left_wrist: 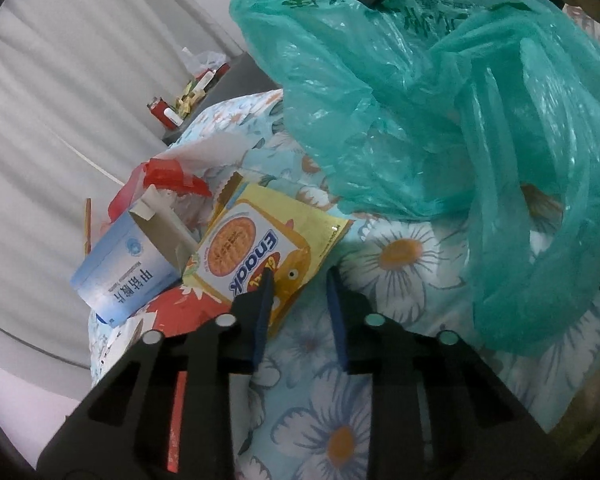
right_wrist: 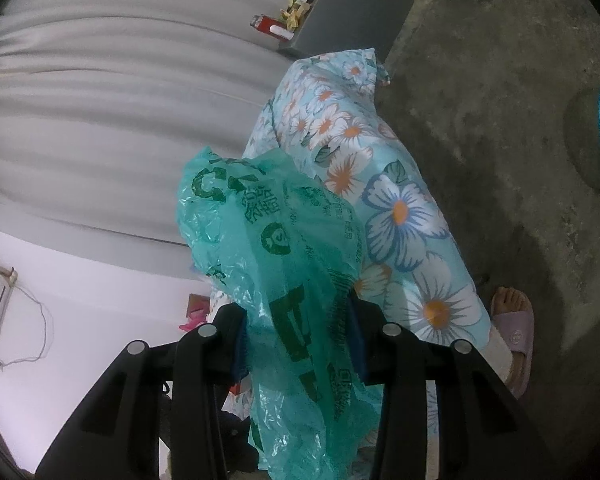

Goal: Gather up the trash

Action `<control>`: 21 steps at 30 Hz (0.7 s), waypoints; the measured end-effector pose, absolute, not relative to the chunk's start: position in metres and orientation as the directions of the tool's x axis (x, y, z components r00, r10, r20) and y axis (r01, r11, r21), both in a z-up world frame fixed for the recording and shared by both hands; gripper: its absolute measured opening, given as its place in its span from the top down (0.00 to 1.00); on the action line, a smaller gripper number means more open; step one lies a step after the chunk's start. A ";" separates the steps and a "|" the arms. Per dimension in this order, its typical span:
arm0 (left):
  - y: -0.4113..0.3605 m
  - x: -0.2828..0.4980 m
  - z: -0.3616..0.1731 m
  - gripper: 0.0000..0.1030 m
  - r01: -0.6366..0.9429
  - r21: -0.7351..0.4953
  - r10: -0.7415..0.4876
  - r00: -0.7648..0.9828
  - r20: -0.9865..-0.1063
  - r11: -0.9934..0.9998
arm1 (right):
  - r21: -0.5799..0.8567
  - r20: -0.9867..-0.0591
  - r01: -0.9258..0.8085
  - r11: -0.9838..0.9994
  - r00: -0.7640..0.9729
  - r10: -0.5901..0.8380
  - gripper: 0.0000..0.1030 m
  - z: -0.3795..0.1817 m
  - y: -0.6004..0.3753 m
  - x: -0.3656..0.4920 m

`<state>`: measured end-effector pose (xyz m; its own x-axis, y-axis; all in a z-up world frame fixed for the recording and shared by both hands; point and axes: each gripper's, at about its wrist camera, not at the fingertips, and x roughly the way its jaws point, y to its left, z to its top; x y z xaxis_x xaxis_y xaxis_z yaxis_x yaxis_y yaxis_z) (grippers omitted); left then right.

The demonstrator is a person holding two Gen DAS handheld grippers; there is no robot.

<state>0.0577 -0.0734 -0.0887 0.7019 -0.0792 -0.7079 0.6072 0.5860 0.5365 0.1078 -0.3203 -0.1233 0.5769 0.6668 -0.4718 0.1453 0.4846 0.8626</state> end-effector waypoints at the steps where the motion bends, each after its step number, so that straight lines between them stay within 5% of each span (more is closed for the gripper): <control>1: -0.074 0.057 -0.090 0.86 0.607 0.543 -0.079 0.705 -0.705 0.580 | 0.862 -0.474 0.149 0.484 0.575 0.667 0.62 -0.124 -0.320 0.108; 10: -0.073 0.044 -0.087 0.99 0.636 0.556 -0.118 0.708 -0.696 0.536 | 0.874 -0.452 0.143 0.465 0.592 0.668 0.62 -0.124 -0.320 0.104; 21: -0.069 0.026 -0.047 1.00 0.602 0.552 -0.173 0.751 -0.637 0.577 | 0.882 -0.423 0.104 0.459 0.603 0.676 0.66 -0.113 -0.323 0.098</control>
